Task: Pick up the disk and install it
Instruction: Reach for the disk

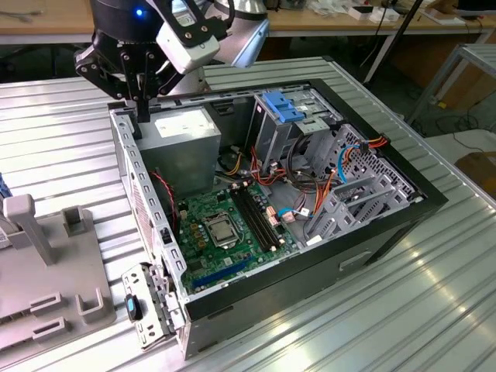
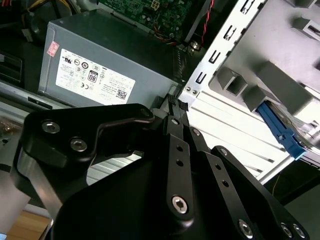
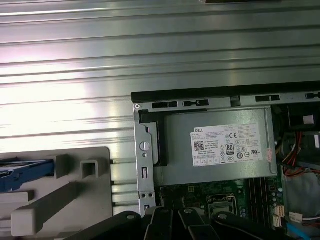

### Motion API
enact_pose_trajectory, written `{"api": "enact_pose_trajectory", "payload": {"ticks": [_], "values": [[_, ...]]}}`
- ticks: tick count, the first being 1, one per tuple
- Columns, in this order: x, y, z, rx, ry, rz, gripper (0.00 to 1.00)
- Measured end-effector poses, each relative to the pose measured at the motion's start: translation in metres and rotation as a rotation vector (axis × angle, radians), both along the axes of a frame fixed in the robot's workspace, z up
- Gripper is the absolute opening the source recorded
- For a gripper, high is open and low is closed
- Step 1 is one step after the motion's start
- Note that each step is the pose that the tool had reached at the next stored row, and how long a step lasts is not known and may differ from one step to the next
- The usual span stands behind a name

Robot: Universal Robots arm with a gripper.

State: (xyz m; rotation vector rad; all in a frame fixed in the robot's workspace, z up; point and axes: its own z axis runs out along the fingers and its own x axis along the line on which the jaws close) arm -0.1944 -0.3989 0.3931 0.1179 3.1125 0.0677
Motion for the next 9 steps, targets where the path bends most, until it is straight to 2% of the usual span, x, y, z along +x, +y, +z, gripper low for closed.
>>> {"api": "enact_pose_trajectory", "payload": {"ticks": [9], "values": [[-0.0124, 0.0, 0.0, 0.0003, 0.0, 0.0, 0.11]]}}
